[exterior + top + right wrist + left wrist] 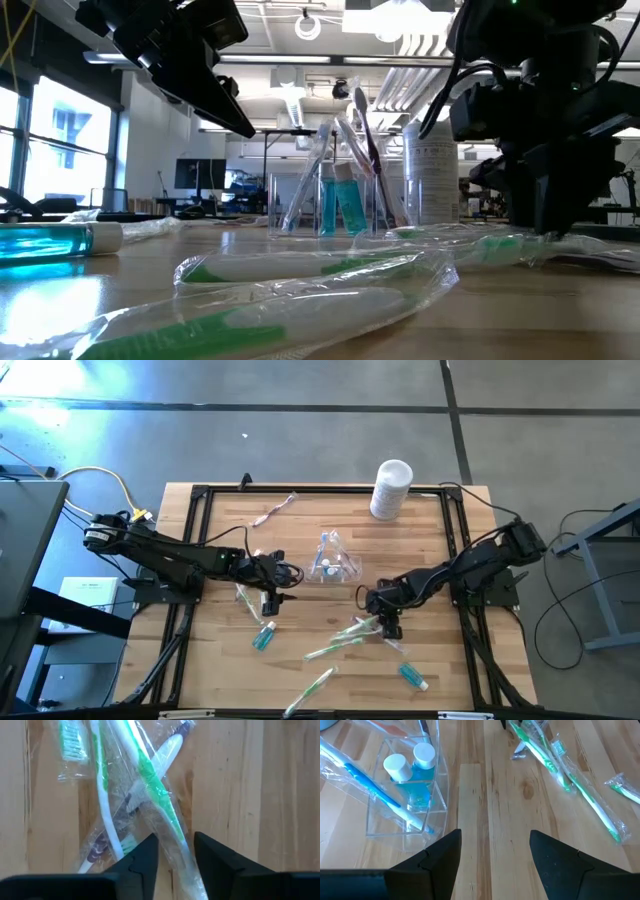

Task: Pick & Place toothbrushing station
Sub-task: Put the green toothbrush into the transparent organizer

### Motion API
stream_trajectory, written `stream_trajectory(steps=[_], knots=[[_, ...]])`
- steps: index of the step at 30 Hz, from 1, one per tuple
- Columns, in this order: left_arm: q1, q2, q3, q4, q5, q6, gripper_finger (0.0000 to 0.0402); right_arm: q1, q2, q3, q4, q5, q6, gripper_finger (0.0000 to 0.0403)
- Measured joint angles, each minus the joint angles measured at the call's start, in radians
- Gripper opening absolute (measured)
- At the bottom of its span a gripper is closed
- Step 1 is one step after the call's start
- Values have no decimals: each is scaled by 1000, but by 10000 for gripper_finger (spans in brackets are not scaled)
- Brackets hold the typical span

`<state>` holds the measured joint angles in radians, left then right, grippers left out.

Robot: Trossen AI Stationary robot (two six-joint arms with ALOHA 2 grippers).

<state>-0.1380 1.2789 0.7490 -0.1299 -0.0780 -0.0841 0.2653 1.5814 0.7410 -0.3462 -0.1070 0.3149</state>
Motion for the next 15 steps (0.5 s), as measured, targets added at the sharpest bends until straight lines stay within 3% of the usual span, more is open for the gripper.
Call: stream_trajectory(steps=[7,11,15], knots=[[0,0,0,0,0,0,230,-2,0,0,-13,-25,-7,16],[0,0,0,0,0,0,230,-4,0,8,-48,-12,-5,16],[0,0,0,3,0,0,230,-4,0,61,-155,69,-13,12]])
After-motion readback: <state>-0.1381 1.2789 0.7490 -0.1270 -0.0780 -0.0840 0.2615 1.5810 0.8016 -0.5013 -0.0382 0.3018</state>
